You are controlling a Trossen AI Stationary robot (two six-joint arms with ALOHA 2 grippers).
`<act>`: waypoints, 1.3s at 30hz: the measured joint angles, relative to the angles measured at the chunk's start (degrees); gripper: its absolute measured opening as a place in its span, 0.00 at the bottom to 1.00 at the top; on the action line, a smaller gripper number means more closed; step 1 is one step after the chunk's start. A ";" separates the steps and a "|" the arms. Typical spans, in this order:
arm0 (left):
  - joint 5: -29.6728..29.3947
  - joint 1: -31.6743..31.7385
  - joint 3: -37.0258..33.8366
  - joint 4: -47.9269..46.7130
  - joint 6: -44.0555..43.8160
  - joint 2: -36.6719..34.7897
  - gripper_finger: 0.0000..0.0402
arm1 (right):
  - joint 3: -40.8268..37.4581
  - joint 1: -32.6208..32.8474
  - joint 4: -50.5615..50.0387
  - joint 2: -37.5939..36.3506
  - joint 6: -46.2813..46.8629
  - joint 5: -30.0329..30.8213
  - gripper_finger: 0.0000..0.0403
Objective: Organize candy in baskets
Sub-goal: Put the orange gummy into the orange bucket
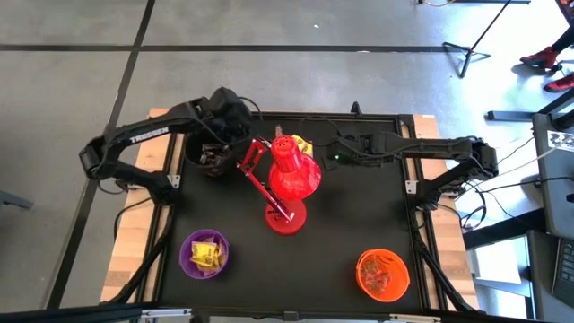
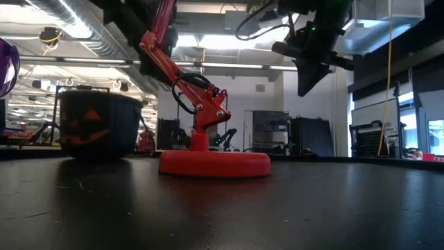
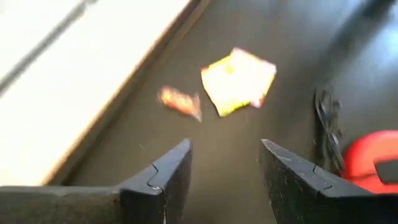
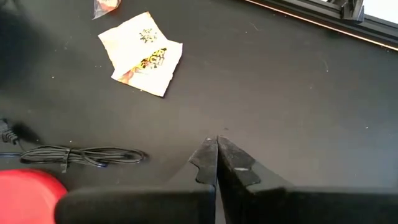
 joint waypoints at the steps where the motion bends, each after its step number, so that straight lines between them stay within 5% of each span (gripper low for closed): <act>1: -0.70 -0.02 0.49 0.69 0.55 -0.19 0.43 | 0.00 0.01 0.24 0.00 0.02 -0.01 0.01; 21: 4.94 4.55 0.90 18.77 0.98 23.51 0.43 | 0.00 3.72 5.63 0.07 0.38 -0.30 0.01; 28: 6.22 2.87 0.90 23.92 0.87 27.34 0.45 | 0.00 3.72 5.80 0.07 1.33 0.25 0.01; 39: 1.24 2.59 0.81 27.71 -0.96 28.86 0.61 | 0.00 3.72 7.75 0.09 1.33 0.11 0.01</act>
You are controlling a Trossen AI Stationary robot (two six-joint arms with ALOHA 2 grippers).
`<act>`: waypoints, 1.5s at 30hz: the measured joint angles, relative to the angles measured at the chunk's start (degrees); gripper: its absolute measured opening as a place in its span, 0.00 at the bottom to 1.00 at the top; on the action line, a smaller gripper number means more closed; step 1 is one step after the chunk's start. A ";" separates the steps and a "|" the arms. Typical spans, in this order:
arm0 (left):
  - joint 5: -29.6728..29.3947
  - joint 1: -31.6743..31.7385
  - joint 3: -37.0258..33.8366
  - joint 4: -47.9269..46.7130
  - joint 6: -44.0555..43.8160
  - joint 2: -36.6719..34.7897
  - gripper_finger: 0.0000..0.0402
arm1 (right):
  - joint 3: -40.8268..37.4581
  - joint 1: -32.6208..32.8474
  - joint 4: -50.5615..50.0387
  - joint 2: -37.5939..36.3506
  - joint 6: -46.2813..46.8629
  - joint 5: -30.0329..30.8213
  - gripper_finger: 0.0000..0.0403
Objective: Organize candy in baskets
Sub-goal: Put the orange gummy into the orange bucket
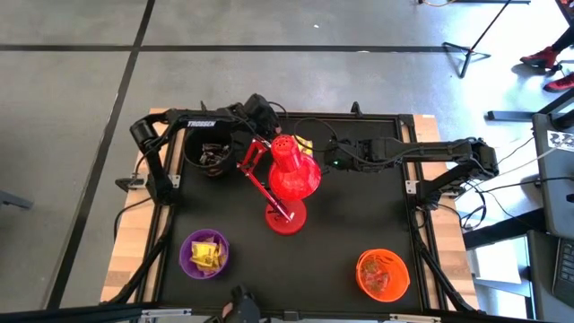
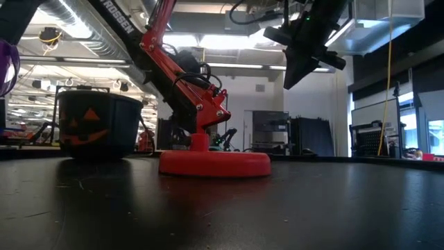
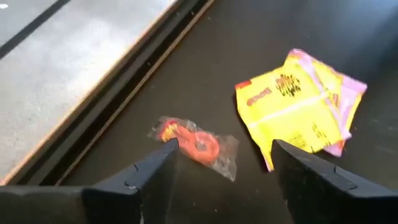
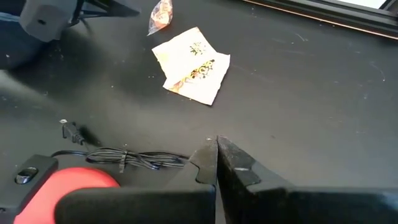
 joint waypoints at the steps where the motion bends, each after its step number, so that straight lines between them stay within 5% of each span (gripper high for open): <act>1: -0.04 0.05 0.00 0.61 -0.29 0.26 0.61 | 0.00 0.00 0.11 0.00 -0.02 0.00 0.01; 16: -1.58 0.08 0.00 2.96 -4.59 8.03 0.62 | 0.00 0.00 0.76 0.00 -0.04 0.00 0.01; 32: -3.93 -0.10 0.00 6.38 -9.13 8.36 0.61 | 0.00 0.00 0.76 0.00 -0.04 0.02 0.01; 38: -5.03 -0.03 0.09 6.44 -10.34 9.53 0.48 | 0.00 0.00 0.78 0.00 -0.04 0.02 0.01; 45: -3.09 -0.03 0.11 5.90 -10.50 9.55 0.19 | -0.02 0.00 0.80 0.02 -0.01 0.02 0.01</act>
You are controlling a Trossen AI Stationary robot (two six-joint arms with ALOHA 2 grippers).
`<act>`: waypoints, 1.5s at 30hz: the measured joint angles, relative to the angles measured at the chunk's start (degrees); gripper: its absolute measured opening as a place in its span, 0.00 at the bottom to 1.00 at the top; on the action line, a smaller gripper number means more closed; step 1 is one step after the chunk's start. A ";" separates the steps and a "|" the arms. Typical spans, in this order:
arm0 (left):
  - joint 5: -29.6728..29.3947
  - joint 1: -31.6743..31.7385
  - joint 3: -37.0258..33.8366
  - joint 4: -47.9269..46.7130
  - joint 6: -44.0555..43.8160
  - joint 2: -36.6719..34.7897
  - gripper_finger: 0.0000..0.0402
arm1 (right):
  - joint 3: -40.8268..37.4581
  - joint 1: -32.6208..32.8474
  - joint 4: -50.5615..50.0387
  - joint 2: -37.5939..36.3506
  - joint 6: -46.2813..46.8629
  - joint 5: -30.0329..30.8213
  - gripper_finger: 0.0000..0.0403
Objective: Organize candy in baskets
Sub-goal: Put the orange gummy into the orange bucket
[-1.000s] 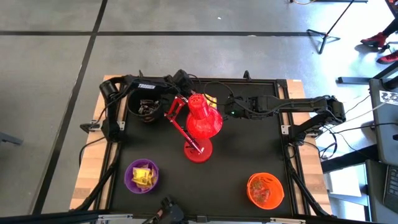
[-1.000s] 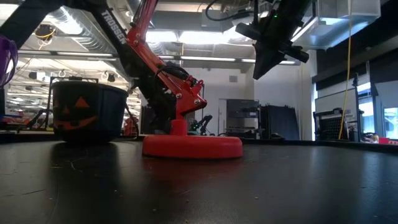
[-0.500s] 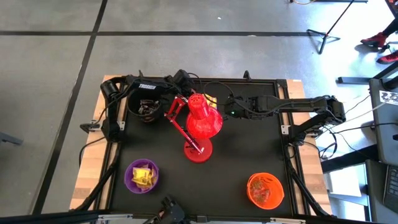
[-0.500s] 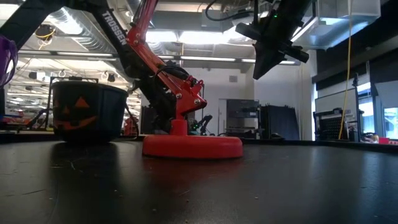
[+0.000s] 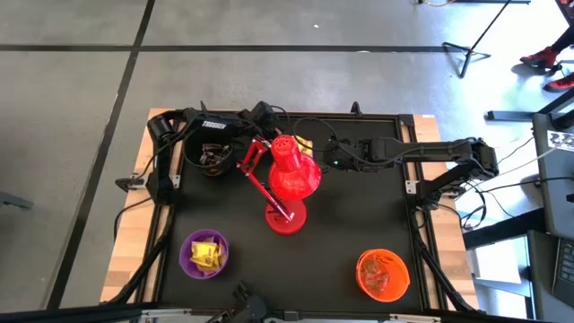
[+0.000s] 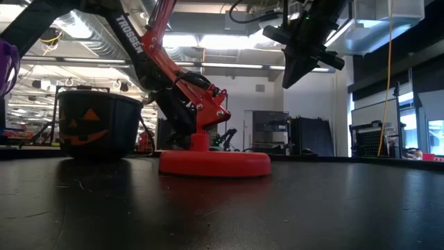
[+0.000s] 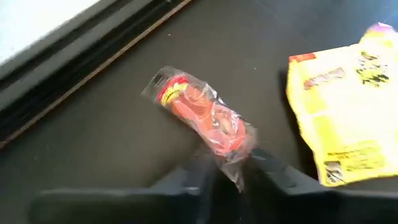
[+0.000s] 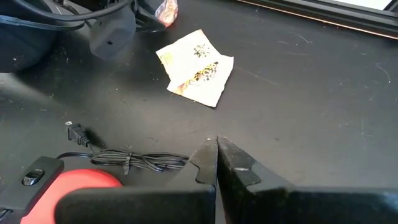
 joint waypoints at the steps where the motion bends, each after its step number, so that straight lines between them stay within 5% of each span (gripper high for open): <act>1: 0.52 -0.01 0.01 -0.19 0.15 -0.01 0.13 | 0.02 0.00 0.00 -0.02 0.06 0.00 0.01; 4: 2.32 -0.21 0.02 -1.22 0.29 -0.29 0.02 | 0.02 0.00 0.00 0.00 0.10 -0.07 0.01; 13: 1.90 -3.68 0.00 -9.73 3.95 -7.11 0.00 | 0.02 0.39 0.22 0.00 0.21 -0.11 0.01; 31: -16.41 -9.85 0.00 -38.48 4.81 -48.39 0.00 | 0.00 3.39 2.38 0.00 1.08 -0.11 0.01; 45: -16.60 -31.18 0.00 -50.35 -6.76 -72.55 0.00 | 0.00 3.23 6.94 0.00 1.07 -1.30 0.01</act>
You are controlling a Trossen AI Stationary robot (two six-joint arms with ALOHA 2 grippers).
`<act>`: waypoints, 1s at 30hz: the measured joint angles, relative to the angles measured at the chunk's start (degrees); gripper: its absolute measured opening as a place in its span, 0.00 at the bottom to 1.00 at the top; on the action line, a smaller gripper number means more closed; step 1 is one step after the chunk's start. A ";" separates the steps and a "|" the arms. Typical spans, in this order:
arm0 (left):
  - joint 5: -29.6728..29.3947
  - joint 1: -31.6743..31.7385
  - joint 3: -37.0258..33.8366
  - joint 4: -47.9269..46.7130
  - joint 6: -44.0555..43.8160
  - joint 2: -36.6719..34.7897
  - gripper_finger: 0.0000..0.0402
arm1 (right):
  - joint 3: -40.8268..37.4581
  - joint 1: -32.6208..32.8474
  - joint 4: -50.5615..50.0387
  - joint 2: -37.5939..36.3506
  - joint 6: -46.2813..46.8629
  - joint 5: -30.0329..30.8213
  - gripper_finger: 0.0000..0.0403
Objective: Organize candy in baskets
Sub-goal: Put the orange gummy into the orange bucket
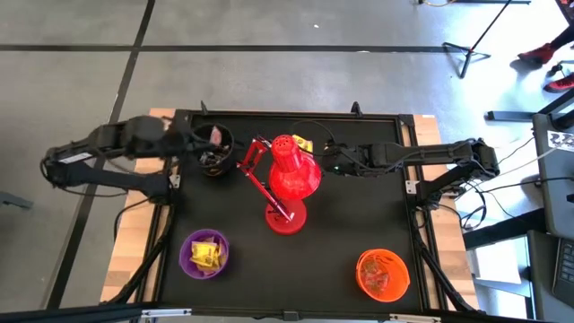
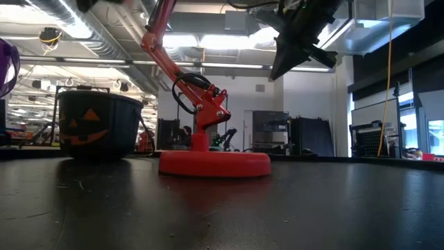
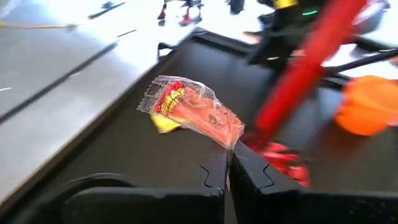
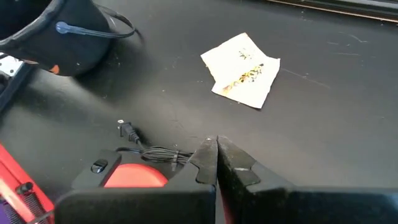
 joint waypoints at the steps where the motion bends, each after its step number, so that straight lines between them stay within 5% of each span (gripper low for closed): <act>1: -0.02 -2.15 0.00 0.04 -0.89 -0.67 0.00 | 0.00 0.01 0.16 0.00 -0.01 -0.01 0.01; 10: -4.23 -20.59 -0.07 2.64 -4.84 2.92 0.00 | 0.00 0.05 0.38 0.00 -0.38 -1.21 0.01; 15: -8.41 -31.55 -0.10 9.46 -0.69 9.52 0.00 | 0.00 3.08 5.77 0.00 -8.83 -1.81 0.01; 22: -19.04 -43.54 -0.11 15.22 2.57 18.31 0.00 | 0.00 16.42 12.13 0.00 -13.29 9.57 0.01; 26: -20.09 -45.78 -0.11 17.70 2.75 23.06 0.00 | -1.49 23.53 19.43 1.57 -14.02 18.21 0.01; 30: -20.30 -45.71 -0.11 18.73 2.74 26.91 0.00 | -5.41 27.78 35.23 4.14 -21.07 17.91 0.01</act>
